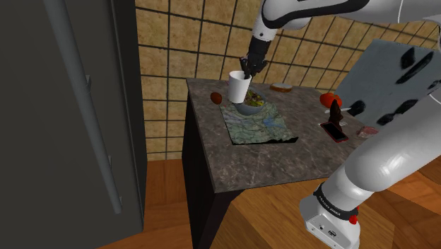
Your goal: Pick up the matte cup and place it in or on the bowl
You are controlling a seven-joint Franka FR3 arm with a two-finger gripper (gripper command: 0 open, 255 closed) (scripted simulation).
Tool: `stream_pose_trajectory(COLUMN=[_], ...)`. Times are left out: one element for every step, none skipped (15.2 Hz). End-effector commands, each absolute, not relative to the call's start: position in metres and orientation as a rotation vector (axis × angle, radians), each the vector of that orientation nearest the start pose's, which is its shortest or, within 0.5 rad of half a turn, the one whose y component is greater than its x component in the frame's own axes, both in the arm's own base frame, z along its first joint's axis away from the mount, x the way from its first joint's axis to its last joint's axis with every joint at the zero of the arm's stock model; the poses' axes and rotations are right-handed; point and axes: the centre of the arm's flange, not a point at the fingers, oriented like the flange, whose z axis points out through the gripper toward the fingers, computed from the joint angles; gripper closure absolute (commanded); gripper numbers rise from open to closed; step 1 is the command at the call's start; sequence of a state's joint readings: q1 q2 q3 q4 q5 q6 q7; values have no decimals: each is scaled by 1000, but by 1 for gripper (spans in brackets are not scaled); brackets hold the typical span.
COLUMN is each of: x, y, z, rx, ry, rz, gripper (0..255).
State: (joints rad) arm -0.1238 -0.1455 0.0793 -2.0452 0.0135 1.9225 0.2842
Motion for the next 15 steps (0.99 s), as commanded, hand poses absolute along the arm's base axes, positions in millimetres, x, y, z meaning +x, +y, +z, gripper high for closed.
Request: stream_pose_trajectory(x=[516,516,516,516,516,516,516,516,520,523,527,530,533,537,540], y=[-20,-20,-20,-20,-20,-20,-20,-20,-32,-45,-57,-69,-82,-94,-107], z=[517,522,528,533,538,543,549,552,555,558,561,564,567,570,573], rx=[-3094,-3094,-3094,-3094,-3094,-3094,-3094,-3094,-3094,-3094,-3094,-3094,-3094,-3094,-3094], ry=[521,521,521,521,521,521,521,521,521,521,521,521,521,521,521], rz=[-35,-35,-35,-35,-35,-35,-35,-35,-35,-35,-35,-35,-35,-35,-35], gripper=[255,255,255,255,255,255,255,255,255,255,255,255,255,255,255])
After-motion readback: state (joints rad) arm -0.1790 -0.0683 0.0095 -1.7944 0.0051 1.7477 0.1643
